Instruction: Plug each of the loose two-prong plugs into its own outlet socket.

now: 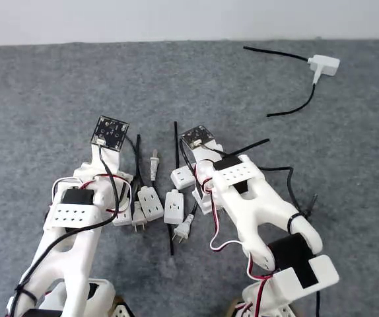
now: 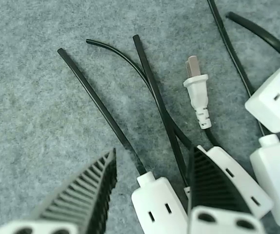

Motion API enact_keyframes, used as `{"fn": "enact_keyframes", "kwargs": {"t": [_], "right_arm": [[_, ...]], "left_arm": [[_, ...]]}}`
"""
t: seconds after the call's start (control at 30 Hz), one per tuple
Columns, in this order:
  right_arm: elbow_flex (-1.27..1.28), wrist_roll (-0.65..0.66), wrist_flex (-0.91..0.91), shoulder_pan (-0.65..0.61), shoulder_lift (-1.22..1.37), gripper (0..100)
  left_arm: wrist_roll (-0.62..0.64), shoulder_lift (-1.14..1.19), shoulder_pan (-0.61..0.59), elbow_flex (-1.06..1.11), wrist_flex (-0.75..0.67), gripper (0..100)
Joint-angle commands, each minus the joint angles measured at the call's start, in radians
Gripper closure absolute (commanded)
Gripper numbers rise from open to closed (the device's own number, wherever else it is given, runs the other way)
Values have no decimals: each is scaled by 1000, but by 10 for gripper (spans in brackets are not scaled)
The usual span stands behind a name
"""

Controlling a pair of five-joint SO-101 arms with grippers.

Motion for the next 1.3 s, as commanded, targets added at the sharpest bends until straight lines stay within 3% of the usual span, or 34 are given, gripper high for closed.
{"fn": "enact_keyframes", "kwargs": {"t": [0.0, 0.3, 0.7, 0.83, 0.97, 1.13, 1.27], "right_arm": [[-29, 20, 7, -27, -1, 988], [-34, 66, 18, 38, -104, 988], [-373, 140, 305, 28, -539, 988], [-463, 140, 274, 25, -653, 988], [-468, 133, 180, 19, -760, 988], [-466, 138, 153, -102, -843, 988], [-471, 140, 203, -231, -878, 988]], "left_arm": [[8, -5, 0, -12, -28, 761], [-14, 2, 0, -8, -49, 761], [-11, -49, -3, -28, -57, 761], [44, -262, 5, -30, -41, 761], [21, -563, 95, -30, 48, 761], [-84, -936, 310, -30, 157, 761], [-83, -1158, 385, 12, 221, 761]]}}
